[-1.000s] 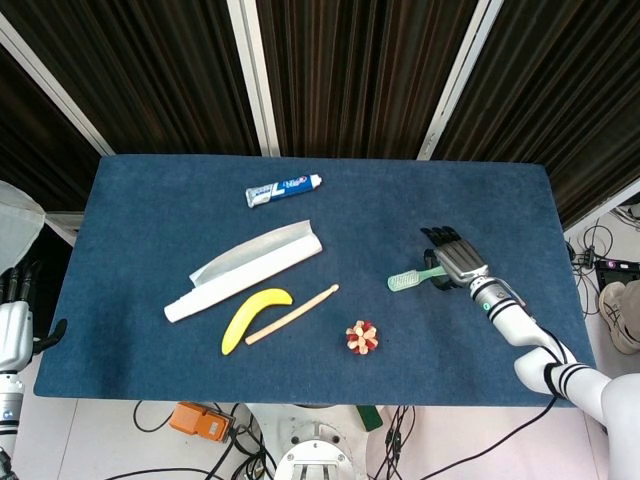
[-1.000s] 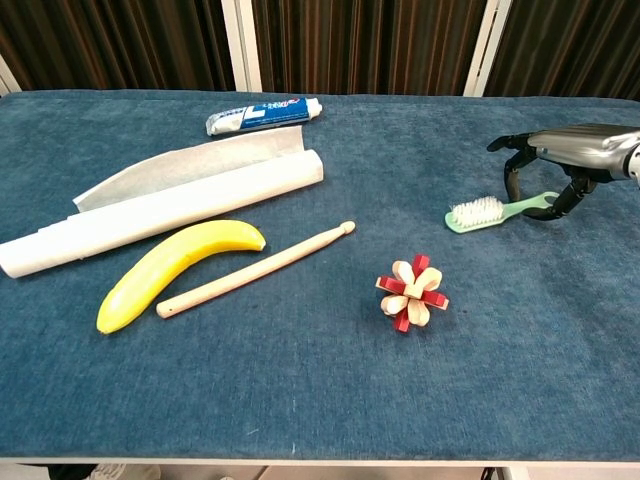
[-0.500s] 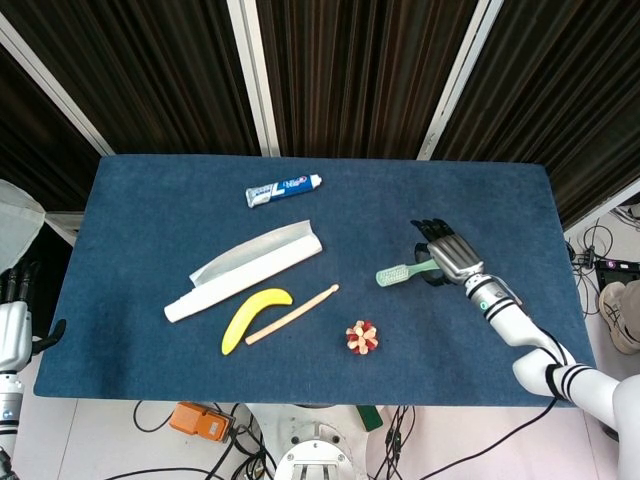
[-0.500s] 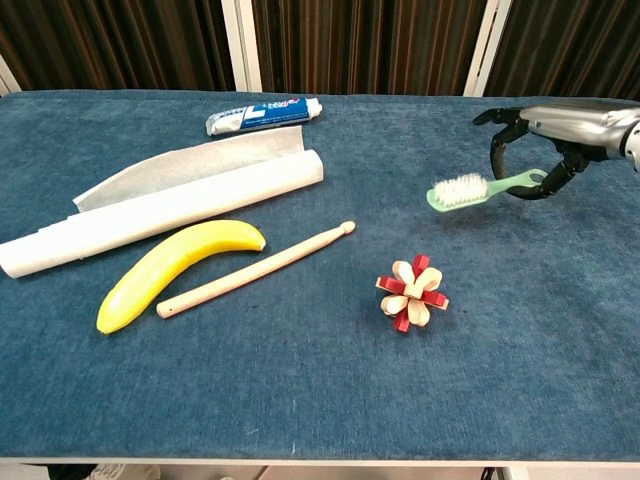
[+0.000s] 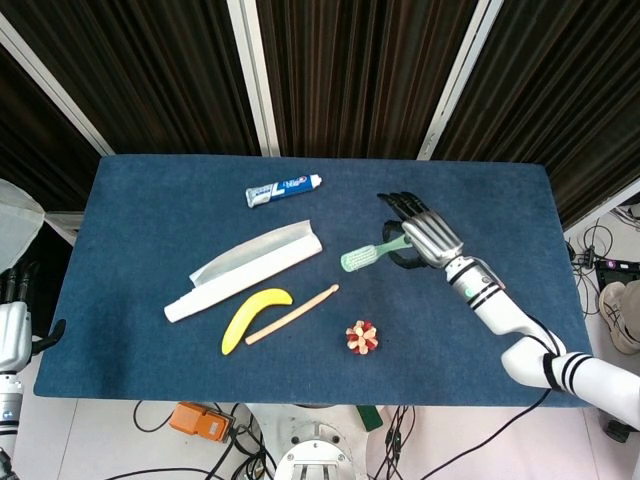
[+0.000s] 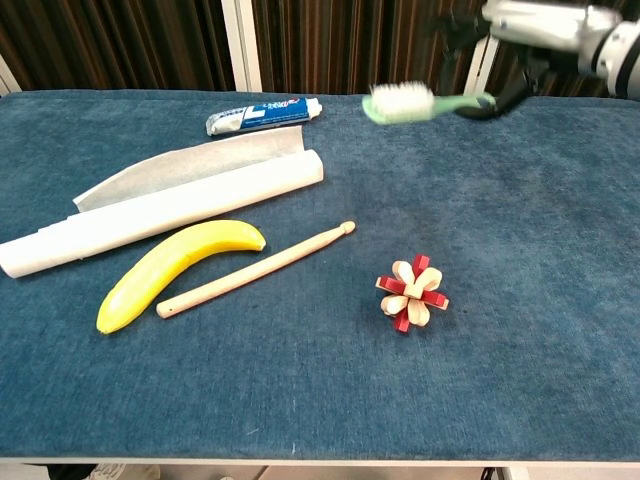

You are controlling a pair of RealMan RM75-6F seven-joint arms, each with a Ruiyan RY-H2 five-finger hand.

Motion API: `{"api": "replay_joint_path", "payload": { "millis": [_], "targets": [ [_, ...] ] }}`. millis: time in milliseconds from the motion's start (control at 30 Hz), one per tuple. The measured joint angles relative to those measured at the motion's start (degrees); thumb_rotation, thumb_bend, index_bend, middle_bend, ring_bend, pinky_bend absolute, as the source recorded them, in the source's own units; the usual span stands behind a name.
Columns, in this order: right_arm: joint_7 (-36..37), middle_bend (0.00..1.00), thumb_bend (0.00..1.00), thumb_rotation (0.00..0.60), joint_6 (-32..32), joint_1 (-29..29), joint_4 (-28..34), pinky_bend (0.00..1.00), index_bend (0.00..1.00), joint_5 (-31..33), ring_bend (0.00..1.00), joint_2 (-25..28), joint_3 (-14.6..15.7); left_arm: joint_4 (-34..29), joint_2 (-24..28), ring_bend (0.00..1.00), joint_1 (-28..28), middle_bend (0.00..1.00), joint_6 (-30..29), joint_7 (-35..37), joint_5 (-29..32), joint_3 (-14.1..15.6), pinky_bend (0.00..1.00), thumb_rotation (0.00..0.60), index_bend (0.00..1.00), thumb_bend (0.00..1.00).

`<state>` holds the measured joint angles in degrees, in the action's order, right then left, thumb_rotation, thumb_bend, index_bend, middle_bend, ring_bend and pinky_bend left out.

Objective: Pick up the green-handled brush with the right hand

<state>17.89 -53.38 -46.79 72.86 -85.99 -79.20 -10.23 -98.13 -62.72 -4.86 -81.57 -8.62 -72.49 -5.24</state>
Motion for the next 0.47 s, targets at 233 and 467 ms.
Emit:
{"api": "replay_joint_path", "payload": {
  "millis": [233, 467],
  "targets": [
    [-3.16, 0.07, 0.6, 0.6, 0.5, -2.07, 6.36, 0.0, 0.85, 3.47, 0.0, 5.17, -4.26, 0.0, 0.02, 0.0, -0.04, 0.0, 0.17, 0.09, 0.26, -0.1, 0.05, 0.6, 0.0, 0.25],
    [-3.45, 0.07, 0.6, 0.6, 0.01, -2.1, 12.18, 0.0, 0.85, 7.07, 0.0, 9.23, -7.26, -0.19, 0.05, 0.0, 0.1, 0.0, -0.01, 0.31, 0.32, -0.14, 0.05, 0.6, 0.0, 0.25]
  ]
}}
